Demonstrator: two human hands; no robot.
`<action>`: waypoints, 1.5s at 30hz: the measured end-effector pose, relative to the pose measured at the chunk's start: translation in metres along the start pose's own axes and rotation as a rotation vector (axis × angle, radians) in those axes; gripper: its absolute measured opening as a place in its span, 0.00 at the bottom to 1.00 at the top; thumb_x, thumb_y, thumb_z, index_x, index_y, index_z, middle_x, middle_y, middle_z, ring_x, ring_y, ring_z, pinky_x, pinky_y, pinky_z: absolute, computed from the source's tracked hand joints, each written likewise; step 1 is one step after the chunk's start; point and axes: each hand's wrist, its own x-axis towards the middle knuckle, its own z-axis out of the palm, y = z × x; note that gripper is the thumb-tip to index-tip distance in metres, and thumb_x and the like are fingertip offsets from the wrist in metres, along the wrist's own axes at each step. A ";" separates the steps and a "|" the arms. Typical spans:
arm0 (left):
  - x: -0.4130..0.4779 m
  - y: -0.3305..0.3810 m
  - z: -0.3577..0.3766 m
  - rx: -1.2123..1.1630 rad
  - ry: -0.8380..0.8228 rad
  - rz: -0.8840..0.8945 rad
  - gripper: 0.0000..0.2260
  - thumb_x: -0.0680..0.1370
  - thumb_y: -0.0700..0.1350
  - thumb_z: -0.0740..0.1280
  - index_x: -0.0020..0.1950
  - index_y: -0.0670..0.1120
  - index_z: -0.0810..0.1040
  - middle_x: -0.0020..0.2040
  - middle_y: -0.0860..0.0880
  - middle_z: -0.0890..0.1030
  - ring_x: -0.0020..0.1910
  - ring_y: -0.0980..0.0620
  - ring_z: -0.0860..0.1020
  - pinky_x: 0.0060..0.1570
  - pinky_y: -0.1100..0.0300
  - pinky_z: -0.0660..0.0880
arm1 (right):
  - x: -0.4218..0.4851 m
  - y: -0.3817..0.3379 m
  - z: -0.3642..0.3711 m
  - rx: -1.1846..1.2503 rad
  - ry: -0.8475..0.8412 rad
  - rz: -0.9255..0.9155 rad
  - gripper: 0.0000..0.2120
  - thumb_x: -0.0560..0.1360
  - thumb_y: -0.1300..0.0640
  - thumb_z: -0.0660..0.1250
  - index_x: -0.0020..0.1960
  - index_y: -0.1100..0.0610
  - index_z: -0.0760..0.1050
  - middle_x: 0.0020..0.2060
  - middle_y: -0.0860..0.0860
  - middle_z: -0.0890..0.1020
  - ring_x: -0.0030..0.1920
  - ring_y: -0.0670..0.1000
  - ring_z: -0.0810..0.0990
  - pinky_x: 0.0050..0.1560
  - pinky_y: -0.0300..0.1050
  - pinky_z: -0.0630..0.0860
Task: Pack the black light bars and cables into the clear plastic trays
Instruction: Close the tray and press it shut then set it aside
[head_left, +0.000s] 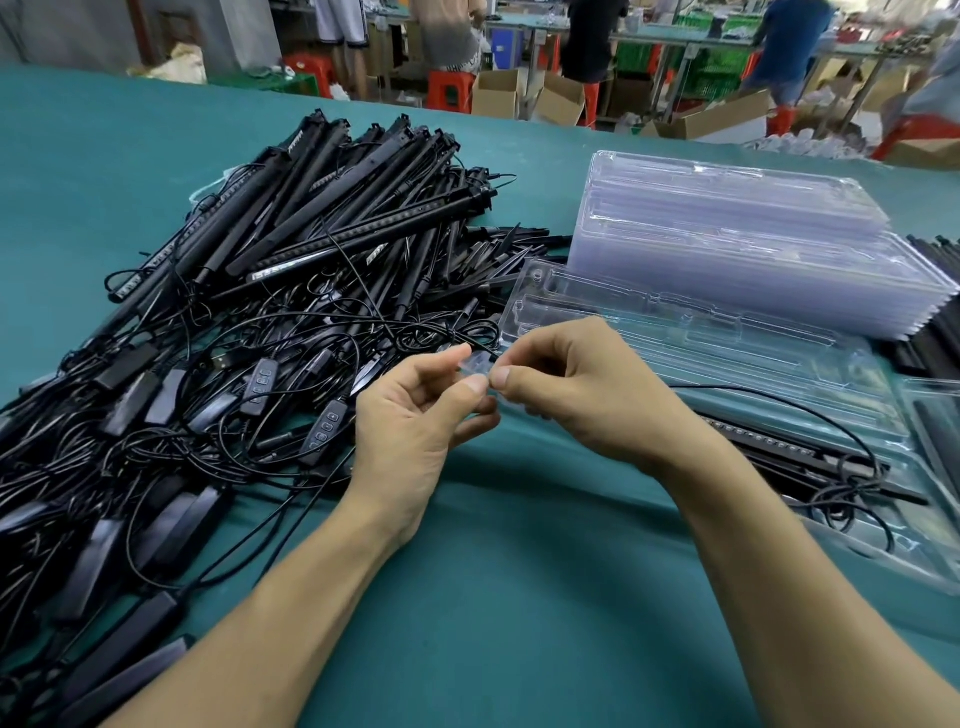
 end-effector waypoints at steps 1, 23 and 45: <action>0.000 0.000 0.000 -0.002 0.001 -0.002 0.15 0.68 0.42 0.72 0.54 0.42 0.79 0.36 0.50 0.82 0.36 0.54 0.82 0.40 0.60 0.80 | 0.000 0.000 0.000 -0.001 0.005 0.003 0.08 0.73 0.53 0.68 0.40 0.55 0.82 0.33 0.60 0.80 0.32 0.50 0.72 0.37 0.58 0.74; 0.001 -0.002 -0.001 -0.026 0.013 -0.028 0.18 0.68 0.44 0.73 0.56 0.43 0.80 0.38 0.50 0.83 0.37 0.55 0.82 0.41 0.61 0.80 | 0.000 -0.001 -0.002 0.083 -0.008 0.010 0.09 0.71 0.51 0.68 0.39 0.55 0.83 0.34 0.63 0.79 0.33 0.51 0.72 0.36 0.58 0.73; 0.000 -0.001 0.000 -0.054 0.017 -0.042 0.18 0.67 0.43 0.73 0.56 0.43 0.80 0.37 0.51 0.83 0.36 0.55 0.82 0.40 0.62 0.80 | -0.001 -0.001 -0.004 0.105 -0.016 0.018 0.07 0.75 0.59 0.69 0.40 0.57 0.83 0.35 0.64 0.80 0.33 0.50 0.73 0.37 0.53 0.72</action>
